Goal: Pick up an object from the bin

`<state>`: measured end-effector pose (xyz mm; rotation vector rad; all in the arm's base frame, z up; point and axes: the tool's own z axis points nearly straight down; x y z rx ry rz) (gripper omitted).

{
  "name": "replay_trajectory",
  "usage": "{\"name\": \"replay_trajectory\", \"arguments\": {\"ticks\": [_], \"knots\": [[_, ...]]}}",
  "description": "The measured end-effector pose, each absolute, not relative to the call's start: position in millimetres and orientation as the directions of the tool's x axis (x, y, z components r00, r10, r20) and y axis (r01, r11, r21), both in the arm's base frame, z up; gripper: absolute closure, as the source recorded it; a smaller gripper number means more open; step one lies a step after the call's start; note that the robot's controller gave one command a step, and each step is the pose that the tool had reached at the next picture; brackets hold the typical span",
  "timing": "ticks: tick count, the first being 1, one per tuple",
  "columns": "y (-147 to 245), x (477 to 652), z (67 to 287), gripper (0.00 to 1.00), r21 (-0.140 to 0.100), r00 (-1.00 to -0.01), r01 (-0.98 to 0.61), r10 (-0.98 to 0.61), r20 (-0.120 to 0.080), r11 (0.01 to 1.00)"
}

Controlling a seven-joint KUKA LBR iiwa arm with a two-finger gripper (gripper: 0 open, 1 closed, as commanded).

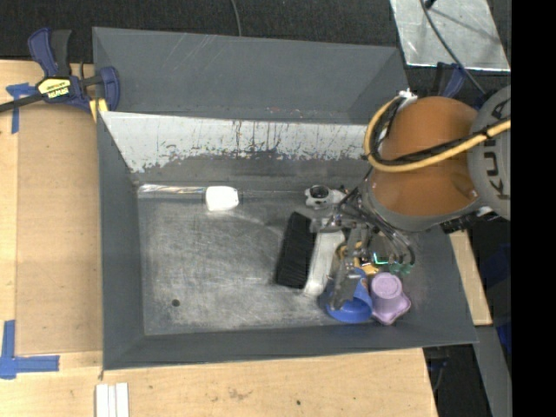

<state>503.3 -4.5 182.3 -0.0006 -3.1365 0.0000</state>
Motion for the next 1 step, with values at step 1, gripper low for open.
{"name": "replay_trajectory", "arguments": {"ticks": [1], "knots": [[-4.6,505.1,185.8,0.0,0.0,-1.0,0.0,0.0,-0.003,1.0]]}}
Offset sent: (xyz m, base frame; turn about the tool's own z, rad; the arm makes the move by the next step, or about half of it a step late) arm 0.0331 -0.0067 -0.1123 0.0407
